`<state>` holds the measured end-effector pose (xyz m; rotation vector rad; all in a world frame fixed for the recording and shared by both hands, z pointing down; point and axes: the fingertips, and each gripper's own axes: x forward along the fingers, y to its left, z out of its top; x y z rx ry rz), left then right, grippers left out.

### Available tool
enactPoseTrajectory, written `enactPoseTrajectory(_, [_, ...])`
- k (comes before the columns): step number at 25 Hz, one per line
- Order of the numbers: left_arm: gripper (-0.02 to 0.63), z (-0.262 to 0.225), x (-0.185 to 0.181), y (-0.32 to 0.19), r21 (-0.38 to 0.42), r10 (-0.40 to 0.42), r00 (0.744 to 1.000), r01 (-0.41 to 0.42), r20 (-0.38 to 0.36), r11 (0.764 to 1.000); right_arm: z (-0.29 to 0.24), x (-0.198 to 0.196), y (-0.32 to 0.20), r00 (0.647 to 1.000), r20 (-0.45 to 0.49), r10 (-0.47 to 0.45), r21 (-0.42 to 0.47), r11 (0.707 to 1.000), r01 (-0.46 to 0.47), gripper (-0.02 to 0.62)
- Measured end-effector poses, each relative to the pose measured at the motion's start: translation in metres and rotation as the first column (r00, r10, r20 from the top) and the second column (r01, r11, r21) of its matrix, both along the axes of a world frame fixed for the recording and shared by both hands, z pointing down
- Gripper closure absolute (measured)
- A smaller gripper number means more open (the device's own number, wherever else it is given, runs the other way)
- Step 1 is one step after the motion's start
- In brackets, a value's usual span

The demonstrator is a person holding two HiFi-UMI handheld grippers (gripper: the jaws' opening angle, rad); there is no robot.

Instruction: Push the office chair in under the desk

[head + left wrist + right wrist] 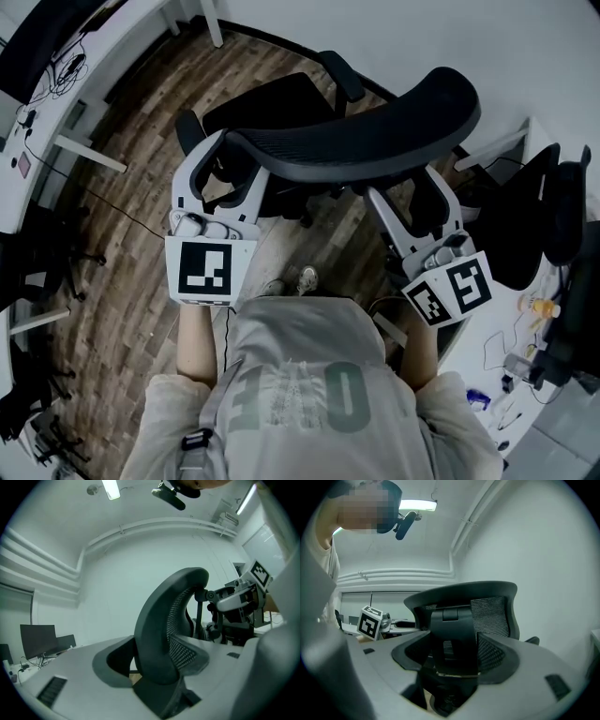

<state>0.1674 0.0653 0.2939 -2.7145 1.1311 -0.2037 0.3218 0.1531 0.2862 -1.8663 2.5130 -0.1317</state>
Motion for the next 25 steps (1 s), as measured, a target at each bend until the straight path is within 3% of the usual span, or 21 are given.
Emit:
enactPoseTrajectory(8, [0.361,0.001,-0.001,-0.01,-0.011,-0.044,0.999,0.044,-0.006,0.999,-0.001,0.0,-0.016,0.999,-0.034,-0.032,0.003,0.999,0.032,0.308])
enactPoseTrajectory(12, [0.362,0.005,0.002,-0.02,0.002,-0.078,0.996,0.078,0.032,0.997,0.0,0.006,-0.029,0.998,-0.034,-0.057,0.012,0.998,0.058,0.308])
enactPoseTrajectory(25, [0.36,0.005,-0.009,-0.085,0.003,-0.161,0.986,0.161,0.047,0.987,-0.001,-0.002,-0.102,0.989,-0.036,-0.145,0.031,0.989,0.146,0.307])
